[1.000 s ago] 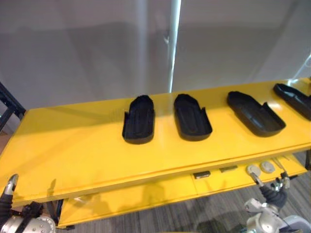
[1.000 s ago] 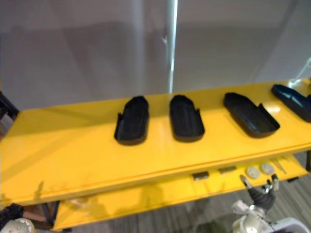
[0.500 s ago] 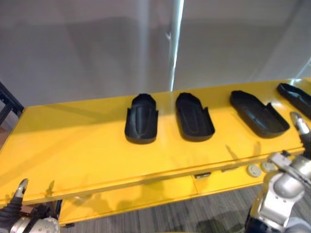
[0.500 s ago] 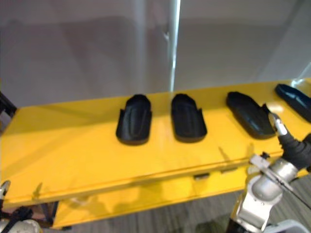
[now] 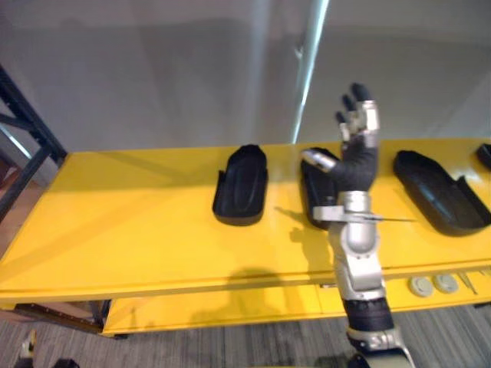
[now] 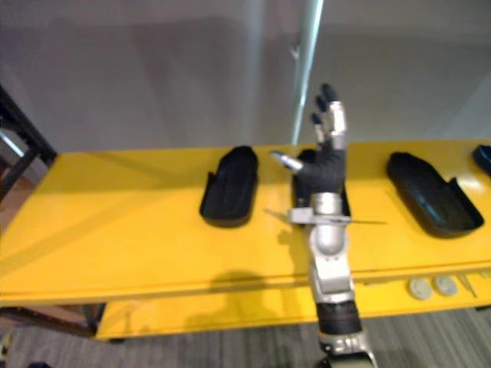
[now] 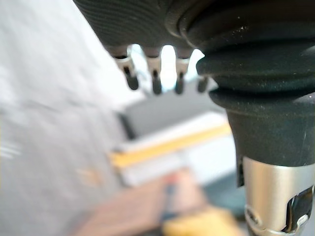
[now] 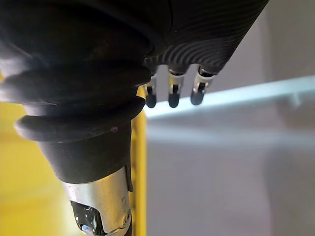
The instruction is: Walk over and take plastic housings, then place them on the shelf
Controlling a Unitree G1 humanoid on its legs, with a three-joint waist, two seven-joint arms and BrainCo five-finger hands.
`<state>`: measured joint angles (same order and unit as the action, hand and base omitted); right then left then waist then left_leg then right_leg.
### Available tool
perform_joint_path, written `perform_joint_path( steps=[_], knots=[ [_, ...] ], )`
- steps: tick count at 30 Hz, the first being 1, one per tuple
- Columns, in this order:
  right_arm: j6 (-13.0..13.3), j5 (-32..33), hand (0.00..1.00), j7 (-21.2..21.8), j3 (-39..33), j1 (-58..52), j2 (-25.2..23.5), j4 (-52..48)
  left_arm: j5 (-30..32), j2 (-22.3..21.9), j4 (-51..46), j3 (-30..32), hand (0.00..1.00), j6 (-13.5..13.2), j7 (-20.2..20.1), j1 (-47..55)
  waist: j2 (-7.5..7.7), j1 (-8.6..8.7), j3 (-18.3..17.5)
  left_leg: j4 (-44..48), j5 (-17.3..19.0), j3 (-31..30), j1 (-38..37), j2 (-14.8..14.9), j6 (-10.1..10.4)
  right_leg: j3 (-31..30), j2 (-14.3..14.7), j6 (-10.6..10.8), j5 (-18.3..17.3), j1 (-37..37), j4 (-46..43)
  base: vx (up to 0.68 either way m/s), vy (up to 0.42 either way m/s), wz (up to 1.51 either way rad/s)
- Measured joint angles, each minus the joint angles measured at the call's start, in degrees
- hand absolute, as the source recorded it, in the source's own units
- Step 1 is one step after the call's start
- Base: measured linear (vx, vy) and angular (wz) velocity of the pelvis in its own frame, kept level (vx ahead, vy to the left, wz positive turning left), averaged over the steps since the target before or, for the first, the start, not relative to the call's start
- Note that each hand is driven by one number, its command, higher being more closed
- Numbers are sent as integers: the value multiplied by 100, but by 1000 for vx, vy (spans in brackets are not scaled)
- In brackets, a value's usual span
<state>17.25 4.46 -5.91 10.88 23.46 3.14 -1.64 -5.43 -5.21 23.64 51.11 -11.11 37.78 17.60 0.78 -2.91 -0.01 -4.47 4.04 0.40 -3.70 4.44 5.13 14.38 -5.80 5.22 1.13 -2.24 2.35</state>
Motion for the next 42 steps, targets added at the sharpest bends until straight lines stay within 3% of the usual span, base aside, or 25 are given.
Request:
perform_joint_path(
  steps=[5, 10, 13, 18, 26, 33, 38, 42],
  knots=[
    [-4, 428, 0, 93, 996, 653, -51, 770, -554, 25, 1471, -519, 0, -3, -307, -123, 182, -136, -6, 108, -16, -168, 173, -23, 3, 130, -16, -44, -28, 13, -1, -32, 5, 18],
    [-3, 437, 0, 115, 1728, 1203, -258, 1007, -625, 25, 2413, -917, 0, 5, -676, -211, 191, -250, 19, 103, -41, -219, 196, 7, 44, 136, 19, -99, -67, 12, -1, -40, -17, 4],
    [-4, 482, 0, 202, 1996, 1446, -561, 1473, -1014, 63, 2868, -1145, 0, 89, -1156, -267, 181, -261, 39, 104, -66, -289, 233, 33, 68, 148, 45, -111, -75, 16, -1, -44, -15, 8],
    [-50, 555, 0, 297, 2461, 1590, -1087, 2215, -1013, 216, 3403, -1619, 0, 373, -2037, -548, 280, -320, 226, 103, -121, -330, 287, 101, 137, 155, 122, -166, -112, 37, -1, -51, -28, 5],
    [-316, 1063, 0, 329, 2488, 1585, -1092, 3233, -982, 322, 3456, -2300, 0, 374, -2346, -922, 181, -419, 311, 110, -155, -413, 398, 108, 164, 219, 149, -170, -115, 112, -1, -2, 0, 3],
    [-456, 894, 0, 208, 2469, 1581, -1094, 3849, -976, 322, 3448, -2563, 0, 367, -2428, -1109, 23, -458, 542, 118, -153, -417, 394, 162, 168, 258, 164, -173, -114, 116, -20, 4, 1, 1],
    [-602, 582, 0, 104, 2463, 1425, -1113, 4176, -971, 433, 3400, -2740, 0, 361, -2430, -1154, 117, -469, 773, 106, -153, -332, 379, 174, 168, 225, 157, -173, -116, 155, -77, -19, 9, -7],
    [-552, 559, 0, 82, 2461, 1388, -1121, 4153, -973, 466, 3391, -2764, 0, 361, -2429, -1156, 114, -480, 811, 100, -154, -290, 391, 148, 167, 190, 126, -171, -117, 210, -87, 3, 20, -5]
  ],
)
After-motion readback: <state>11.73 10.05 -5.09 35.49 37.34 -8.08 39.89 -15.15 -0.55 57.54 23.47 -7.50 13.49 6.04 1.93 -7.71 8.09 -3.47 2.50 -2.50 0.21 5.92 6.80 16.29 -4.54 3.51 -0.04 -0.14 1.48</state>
